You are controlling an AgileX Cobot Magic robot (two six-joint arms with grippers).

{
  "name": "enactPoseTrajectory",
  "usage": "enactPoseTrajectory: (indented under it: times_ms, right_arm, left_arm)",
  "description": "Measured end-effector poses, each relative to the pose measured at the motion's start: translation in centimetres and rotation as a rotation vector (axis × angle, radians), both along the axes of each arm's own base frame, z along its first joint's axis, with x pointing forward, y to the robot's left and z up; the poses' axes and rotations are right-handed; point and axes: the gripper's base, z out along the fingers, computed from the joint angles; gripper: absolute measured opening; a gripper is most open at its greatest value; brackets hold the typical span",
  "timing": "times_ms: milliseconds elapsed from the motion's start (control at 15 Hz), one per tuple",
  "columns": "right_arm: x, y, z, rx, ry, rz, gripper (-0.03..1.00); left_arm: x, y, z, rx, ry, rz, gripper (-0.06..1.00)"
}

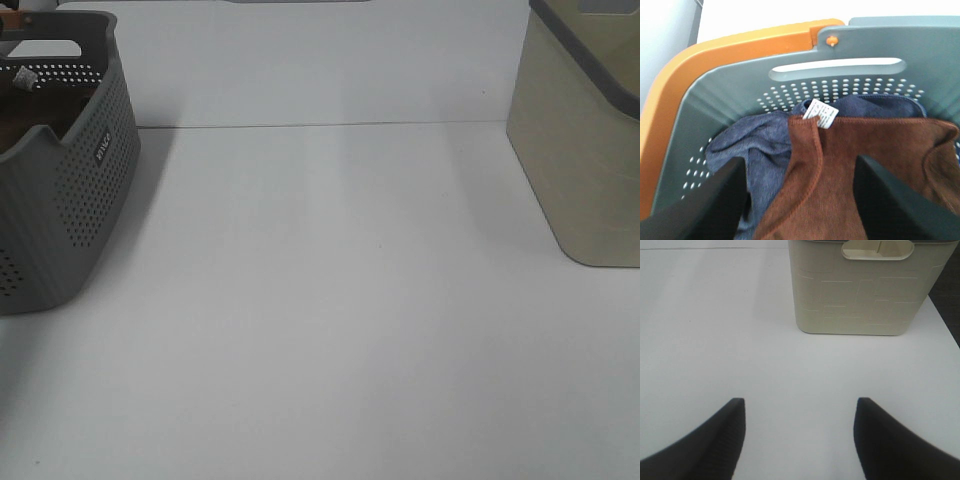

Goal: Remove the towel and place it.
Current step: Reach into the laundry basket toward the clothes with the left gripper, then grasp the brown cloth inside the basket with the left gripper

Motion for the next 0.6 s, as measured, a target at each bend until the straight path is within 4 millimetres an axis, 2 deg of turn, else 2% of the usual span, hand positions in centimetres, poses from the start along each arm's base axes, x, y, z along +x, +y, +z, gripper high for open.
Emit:
enactPoseTrajectory:
  times_ms: [67,133,400,600]
  right_arm:
    - [0.0,0.0,0.0,0.000,0.000,0.000,0.60]
    - [0.0,0.0,0.0,0.000,0.000,0.000,0.60]
    - [0.0,0.0,0.0,0.000,0.000,0.000,0.60]
    - [0.0,0.0,0.0,0.000,0.000,0.000,0.60]
  left_arm:
    - [0.0,0.0,0.0,0.000,0.000,0.000,0.60]
    - [1.5,0.2,-2.5,0.000,0.023,0.001,0.60]
    - [3.0,0.6,-6.5,0.027,0.074,-0.003,0.60]
    - [3.7,0.6,-8.2,0.030,0.060,-0.010,0.59]
